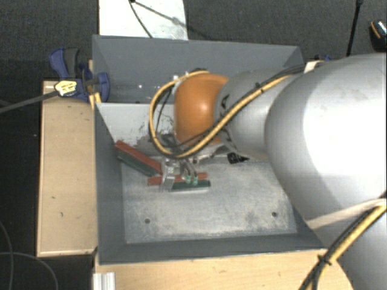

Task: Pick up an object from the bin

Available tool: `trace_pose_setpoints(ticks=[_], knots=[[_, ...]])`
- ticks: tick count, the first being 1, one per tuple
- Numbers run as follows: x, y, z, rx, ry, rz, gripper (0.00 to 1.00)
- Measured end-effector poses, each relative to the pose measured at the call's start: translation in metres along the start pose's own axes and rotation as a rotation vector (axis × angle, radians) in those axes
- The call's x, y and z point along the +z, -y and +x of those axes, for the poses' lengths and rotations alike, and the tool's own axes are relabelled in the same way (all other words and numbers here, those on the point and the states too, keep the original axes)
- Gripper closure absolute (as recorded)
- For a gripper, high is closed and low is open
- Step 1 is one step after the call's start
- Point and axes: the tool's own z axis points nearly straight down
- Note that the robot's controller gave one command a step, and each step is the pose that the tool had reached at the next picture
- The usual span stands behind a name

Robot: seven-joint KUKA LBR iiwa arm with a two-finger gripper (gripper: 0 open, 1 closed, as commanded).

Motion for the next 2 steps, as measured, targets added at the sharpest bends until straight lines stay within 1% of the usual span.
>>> trace_pose_setpoints(ticks=[1, 2], knots=[[-0.123, -0.022, 0.022, -0.31, -0.001, -0.003, 1.0], [-0.194, -0.045, 0.01, -0.638, 0.001, -0.004, 1.0]])
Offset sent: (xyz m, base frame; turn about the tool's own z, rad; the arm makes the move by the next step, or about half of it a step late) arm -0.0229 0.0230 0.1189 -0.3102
